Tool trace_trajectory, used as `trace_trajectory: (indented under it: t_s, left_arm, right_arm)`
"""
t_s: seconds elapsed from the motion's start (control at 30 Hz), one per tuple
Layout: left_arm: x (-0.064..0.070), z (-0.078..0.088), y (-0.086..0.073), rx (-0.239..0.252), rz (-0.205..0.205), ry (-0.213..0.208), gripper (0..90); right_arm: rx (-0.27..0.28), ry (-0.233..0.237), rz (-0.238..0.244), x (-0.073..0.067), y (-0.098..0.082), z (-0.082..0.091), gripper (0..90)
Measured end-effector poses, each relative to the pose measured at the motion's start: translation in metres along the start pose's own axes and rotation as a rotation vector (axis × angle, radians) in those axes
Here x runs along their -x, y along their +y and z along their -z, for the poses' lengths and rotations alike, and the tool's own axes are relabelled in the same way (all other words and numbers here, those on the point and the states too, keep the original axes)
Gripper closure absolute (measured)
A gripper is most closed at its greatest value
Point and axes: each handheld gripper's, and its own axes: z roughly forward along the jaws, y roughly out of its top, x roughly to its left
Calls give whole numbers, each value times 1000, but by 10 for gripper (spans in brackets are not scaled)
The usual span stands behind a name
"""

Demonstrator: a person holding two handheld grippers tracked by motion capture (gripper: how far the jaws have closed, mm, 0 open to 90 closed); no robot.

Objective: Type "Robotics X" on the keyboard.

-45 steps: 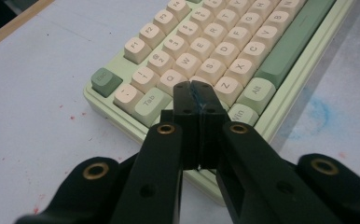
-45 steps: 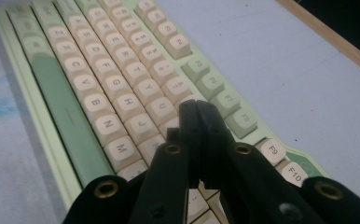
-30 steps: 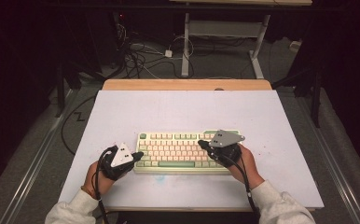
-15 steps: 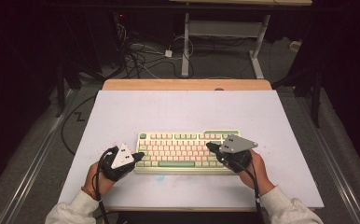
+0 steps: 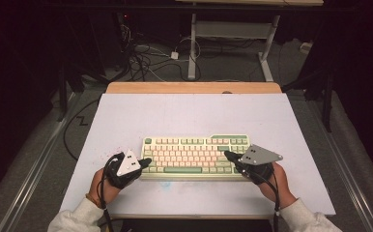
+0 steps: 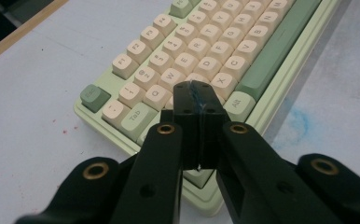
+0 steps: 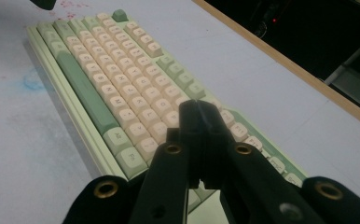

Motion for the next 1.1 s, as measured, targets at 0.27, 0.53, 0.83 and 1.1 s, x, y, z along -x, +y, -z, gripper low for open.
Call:
trace_trajectory:
  t_s: [0.27,0.53,0.83,1.1]
  left_arm:
    - [4,-1,3,7,-4,-16,874]
    - [5,-4,9,20,-3,-32,873]
    - [12,-17,27,29,-32,-53,873]
    - [18,-36,43,8,-49,-99,874]
  right_arm:
    - [-5,-9,1,0,-8,8,900]
    - [-19,-14,2,-2,-14,15,900]
    - [-46,-6,-1,-6,-25,19,900]
    - [-56,3,2,-8,-28,20,900]
